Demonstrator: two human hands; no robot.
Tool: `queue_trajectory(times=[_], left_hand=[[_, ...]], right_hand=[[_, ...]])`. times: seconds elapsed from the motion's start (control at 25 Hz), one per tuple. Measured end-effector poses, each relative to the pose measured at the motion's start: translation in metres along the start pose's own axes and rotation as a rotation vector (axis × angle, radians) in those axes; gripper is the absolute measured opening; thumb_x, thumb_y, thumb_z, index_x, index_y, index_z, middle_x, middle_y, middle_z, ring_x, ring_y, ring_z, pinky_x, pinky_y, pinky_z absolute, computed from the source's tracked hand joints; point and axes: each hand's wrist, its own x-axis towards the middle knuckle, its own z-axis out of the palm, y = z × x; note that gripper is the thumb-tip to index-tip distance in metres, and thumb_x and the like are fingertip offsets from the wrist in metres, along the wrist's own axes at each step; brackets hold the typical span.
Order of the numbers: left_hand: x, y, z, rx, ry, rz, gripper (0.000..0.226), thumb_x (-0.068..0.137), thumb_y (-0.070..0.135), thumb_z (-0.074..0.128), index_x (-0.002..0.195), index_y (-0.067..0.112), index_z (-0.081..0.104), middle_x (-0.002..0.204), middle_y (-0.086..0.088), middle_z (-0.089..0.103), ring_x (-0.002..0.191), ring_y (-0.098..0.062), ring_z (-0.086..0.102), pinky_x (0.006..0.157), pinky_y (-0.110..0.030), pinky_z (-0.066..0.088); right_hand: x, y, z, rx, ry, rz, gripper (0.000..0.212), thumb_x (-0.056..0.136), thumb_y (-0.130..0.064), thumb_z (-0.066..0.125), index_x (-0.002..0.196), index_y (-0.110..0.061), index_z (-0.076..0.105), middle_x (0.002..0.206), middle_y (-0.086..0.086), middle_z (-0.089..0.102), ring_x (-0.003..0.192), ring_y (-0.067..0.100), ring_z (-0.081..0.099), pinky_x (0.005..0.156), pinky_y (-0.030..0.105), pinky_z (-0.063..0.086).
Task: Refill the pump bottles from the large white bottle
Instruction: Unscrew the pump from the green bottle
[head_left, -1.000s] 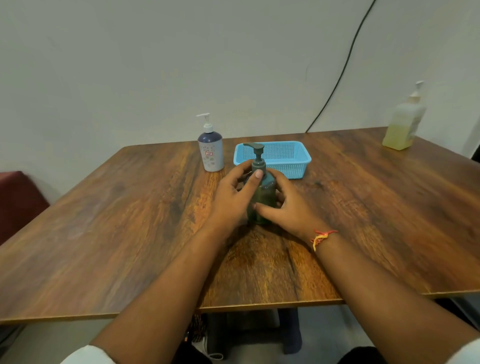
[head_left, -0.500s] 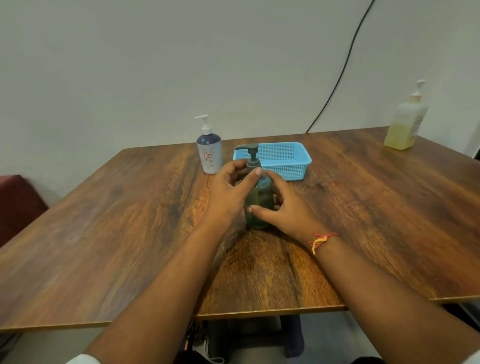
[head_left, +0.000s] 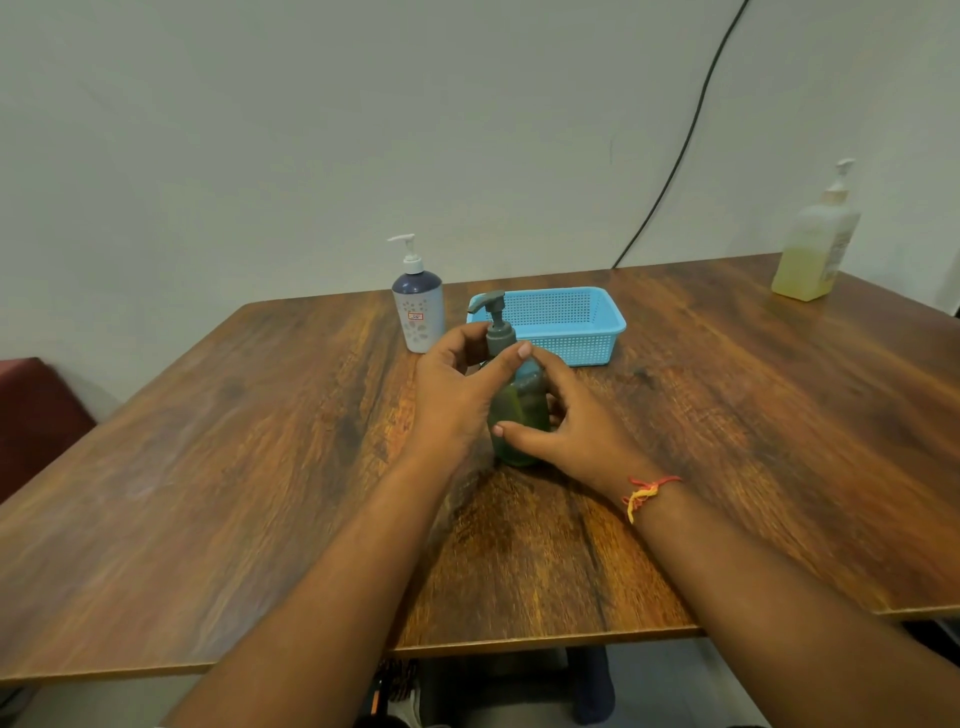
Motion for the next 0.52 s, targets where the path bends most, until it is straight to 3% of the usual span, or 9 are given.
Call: queue_trajectory(times=[0.28, 0.52], left_hand=[[0.000, 0.001, 0.010, 0.040, 0.067, 0.024, 0.041, 0.077, 0.016, 0.086, 0.111, 0.015, 0.062, 0.112, -0.006, 0.073, 0.107, -0.019, 0.072, 0.088, -0.043, 0.062], [0.000, 0.008, 0.017, 0.122, 0.064, 0.064, 0.031, 0.083, 0.014, 0.081, 0.113, 0.012, 0.071, 0.105, 0.004, 0.076, 0.100, -0.006, 0.073, 0.080, -0.027, 0.062]], right_hand=[[0.000, 0.002, 0.000, -0.021, 0.010, 0.017, 0.086, 0.083, -0.034, 0.080, 0.149, -0.049, 0.026, 0.128, -0.018, 0.053, 0.101, -0.013, 0.054, 0.080, 0.005, 0.047], [0.000, 0.003, -0.001, -0.003, -0.001, 0.030, 0.084, 0.083, -0.036, 0.079, 0.148, -0.047, 0.027, 0.133, -0.014, 0.054, 0.108, -0.003, 0.056, 0.091, 0.016, 0.050]])
